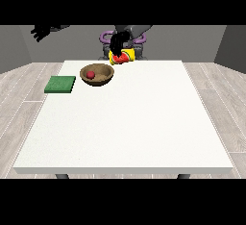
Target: Pick the cup and pour the ball into the bowl, then pick the bowl and place it on the pad
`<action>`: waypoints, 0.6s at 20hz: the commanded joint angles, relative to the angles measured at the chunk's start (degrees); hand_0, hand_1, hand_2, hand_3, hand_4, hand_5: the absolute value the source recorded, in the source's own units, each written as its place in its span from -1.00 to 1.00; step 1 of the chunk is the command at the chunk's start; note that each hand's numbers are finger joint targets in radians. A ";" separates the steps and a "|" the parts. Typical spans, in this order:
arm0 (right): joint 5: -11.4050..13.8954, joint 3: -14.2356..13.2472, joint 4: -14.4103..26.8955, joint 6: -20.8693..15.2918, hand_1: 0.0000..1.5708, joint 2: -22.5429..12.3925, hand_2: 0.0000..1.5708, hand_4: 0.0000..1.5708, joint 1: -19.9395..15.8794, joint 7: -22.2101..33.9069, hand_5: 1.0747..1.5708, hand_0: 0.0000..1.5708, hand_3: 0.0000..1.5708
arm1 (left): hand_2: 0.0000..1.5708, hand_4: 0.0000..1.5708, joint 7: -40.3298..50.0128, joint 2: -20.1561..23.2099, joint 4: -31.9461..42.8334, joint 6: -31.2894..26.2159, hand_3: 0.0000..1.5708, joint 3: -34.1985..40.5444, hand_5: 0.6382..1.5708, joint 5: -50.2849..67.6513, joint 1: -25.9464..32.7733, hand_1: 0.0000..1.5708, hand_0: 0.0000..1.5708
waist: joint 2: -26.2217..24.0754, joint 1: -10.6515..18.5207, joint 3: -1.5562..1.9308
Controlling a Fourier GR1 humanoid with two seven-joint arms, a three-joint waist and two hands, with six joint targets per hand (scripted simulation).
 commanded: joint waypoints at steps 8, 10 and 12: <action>-1.16 0.93 -0.67 1.15 -1.00 0.99 -1.00 -0.39 0.27 0.87 1.00 -1.00 -0.66 | 1.00 0.61 -2.68 3.71 6.16 -11.98 1.00 -10.91 0.87 -14.71 -3.71 0.93 0.93 | -0.91 -3.37 0.00; 0.38 0.42 1.15 -1.95 -1.00 2.20 -1.00 -0.40 -0.39 -1.62 1.00 -1.00 -0.61 | 1.00 0.60 -4.68 1.82 3.47 -13.88 1.00 -11.00 0.87 -15.69 -4.40 0.93 0.93 | -0.62 0.44 0.01; -0.97 -0.17 0.82 0.41 -1.00 0.11 -1.00 -0.40 0.27 -0.22 1.00 -1.00 -0.63 | 1.00 0.61 -2.88 0.30 3.20 -14.94 1.00 -10.28 0.86 -17.46 -2.42 0.93 0.93 | -0.82 -0.53 0.00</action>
